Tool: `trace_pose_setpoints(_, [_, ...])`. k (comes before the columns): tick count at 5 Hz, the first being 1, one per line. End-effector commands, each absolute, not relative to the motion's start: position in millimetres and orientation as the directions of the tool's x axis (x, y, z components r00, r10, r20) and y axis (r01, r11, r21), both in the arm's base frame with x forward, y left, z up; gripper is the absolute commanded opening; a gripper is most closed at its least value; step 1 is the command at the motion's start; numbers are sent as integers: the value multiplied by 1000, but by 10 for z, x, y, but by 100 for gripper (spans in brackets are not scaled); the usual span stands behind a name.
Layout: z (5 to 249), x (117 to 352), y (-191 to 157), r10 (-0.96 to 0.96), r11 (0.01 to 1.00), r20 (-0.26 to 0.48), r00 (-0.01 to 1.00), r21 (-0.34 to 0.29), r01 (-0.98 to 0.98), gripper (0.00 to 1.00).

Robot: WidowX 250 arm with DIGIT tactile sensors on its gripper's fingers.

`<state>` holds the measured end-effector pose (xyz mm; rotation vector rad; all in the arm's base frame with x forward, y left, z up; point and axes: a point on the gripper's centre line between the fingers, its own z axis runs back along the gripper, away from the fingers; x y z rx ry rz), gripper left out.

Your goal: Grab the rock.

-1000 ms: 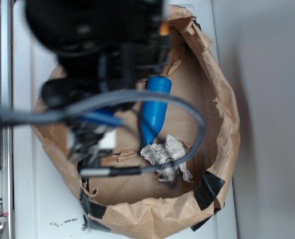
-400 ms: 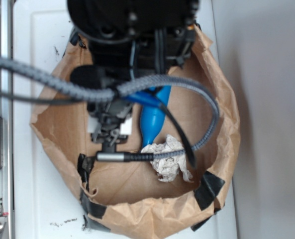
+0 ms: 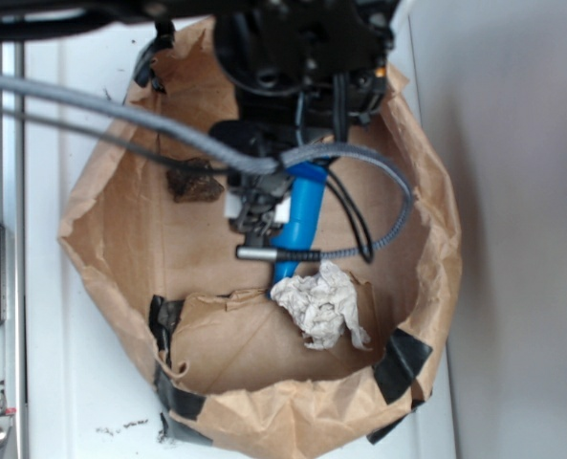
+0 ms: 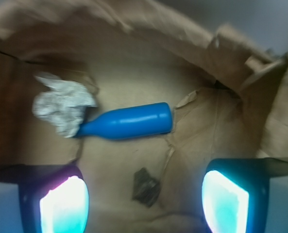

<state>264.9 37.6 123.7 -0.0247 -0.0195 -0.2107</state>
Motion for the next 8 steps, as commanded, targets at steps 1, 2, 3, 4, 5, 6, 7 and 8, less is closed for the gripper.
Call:
trace_pose_setpoints(1, [756,2094,134,-253,964,37,967,-69,255,100])
trace_pose_setpoints(2, [690,2119,-3,-280,960,19,960,-21,280,100])
trace_pose_setpoints(3, [690,2119,-3,-280,960,19,960,-21,280,100])
trace_pose_setpoints(4, [690,2119,-3,-280,960,19,960,-21,280,100])
trace_pose_setpoints(5, [690,2119,-3,-280,960,19,960,-21,280,100])
trace_pose_setpoints(6, [560,2309,148,-263,965,62,963,13,263,100])
trace_pose_setpoints(7, [387,2428,321,-259,965,43,965,48,257,100])
trace_pose_setpoints(8, [264,2496,365,-258,964,21,966,65,256,100])
